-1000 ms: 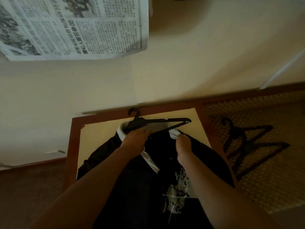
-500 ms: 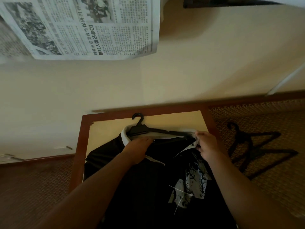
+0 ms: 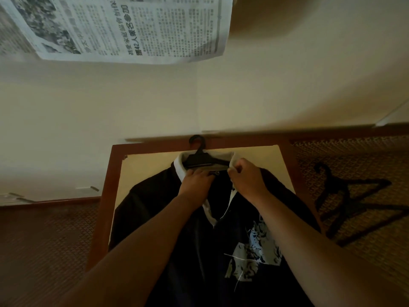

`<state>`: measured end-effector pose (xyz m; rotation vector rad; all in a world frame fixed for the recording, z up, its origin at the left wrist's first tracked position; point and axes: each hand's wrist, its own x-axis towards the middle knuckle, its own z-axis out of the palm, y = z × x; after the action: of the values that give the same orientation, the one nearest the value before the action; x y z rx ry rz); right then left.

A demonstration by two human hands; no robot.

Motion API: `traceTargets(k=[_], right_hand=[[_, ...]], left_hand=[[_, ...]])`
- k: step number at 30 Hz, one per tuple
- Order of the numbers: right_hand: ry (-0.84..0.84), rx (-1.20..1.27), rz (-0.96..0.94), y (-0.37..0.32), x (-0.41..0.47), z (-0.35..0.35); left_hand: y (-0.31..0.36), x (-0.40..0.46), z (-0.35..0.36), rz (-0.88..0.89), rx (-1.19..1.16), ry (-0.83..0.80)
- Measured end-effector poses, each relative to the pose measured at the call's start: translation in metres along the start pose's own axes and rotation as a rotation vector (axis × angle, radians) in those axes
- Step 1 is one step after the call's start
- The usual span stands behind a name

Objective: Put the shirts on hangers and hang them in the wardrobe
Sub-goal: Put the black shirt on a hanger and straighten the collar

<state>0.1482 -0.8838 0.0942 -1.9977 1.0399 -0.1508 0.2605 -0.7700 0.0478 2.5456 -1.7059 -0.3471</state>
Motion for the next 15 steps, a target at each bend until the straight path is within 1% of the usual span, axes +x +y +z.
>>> traceTargets(k=[3, 7, 10, 11, 13, 15], right_hand=[[-0.018, 0.008, 0.08, 0.002, 0.008, 0.017], [0.008, -0.004, 0.191, 0.007, 0.025, 0.032], [0.03, 0.129, 0.28, 0.004, 0.028, 0.041], [0.028, 0.205, 0.305, 0.004, 0.027, 0.044], [0.016, 0.365, 0.318, 0.001, 0.02, 0.042], [0.013, 0.4, 0.267, -0.002, 0.006, 0.036]], left_hand=[[-0.01, -0.008, 0.0, -0.01, -0.023, 0.031], [-0.033, -0.031, -0.004, 0.085, 0.088, -0.002], [-0.036, -0.033, -0.007, 0.097, 0.153, -0.023], [-0.033, -0.03, -0.007, 0.079, 0.148, -0.014], [-0.026, -0.024, -0.006, -0.013, 0.083, 0.044], [-0.021, -0.023, -0.003, -0.113, 0.014, 0.096]])
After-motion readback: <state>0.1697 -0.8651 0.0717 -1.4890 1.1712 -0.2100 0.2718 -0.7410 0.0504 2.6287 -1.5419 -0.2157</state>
